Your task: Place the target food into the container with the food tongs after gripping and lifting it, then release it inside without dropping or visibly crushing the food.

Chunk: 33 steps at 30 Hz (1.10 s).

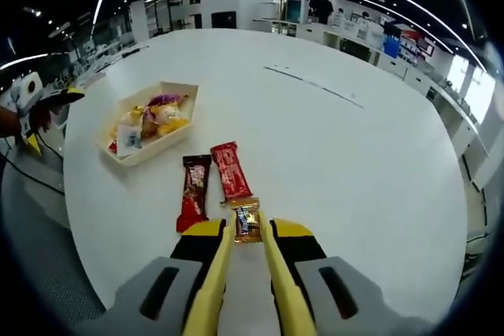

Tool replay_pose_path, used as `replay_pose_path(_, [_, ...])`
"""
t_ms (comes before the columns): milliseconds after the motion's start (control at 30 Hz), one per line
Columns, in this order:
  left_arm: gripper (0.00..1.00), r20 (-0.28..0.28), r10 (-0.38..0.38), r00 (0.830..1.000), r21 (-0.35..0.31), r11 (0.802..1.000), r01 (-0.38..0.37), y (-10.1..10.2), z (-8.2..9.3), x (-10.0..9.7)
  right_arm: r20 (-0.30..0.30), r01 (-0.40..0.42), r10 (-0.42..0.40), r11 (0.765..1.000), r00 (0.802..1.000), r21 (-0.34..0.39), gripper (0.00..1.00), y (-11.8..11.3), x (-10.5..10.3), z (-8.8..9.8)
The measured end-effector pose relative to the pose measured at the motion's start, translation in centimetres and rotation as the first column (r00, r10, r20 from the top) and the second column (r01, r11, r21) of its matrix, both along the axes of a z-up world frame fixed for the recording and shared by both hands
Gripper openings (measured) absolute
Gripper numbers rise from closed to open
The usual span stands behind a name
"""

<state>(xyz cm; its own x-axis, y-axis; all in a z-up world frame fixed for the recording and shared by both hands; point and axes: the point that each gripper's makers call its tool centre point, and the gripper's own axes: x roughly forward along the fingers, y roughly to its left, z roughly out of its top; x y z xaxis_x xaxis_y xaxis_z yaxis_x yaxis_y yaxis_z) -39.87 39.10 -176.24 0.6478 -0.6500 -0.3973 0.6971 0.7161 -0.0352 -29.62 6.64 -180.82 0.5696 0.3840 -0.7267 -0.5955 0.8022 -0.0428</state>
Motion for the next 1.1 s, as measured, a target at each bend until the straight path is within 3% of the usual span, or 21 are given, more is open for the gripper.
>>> replay_pose_path(333, [0.99,0.004,0.009,1.0,-0.003,1.0,-0.009,0.1,0.2,0.1,0.016,-0.009,0.008,1.0,1.0,0.004,0.21,-0.8,1.1,2.1])
replay_pose_path(600, [0.99,0.0,0.001,1.0,0.005,1.0,-0.001,0.0,-0.1,0.0,0.058,-0.006,0.007,1.0,0.998,-0.015,0.21,-1.7,2.4,5.4])
replay_pose_path(1100, [0.99,0.013,0.013,1.0,-0.001,1.0,-0.013,0.2,0.3,0.2,0.088,-0.021,0.024,0.999,0.996,-0.036,0.21,-1.2,3.3,7.0])
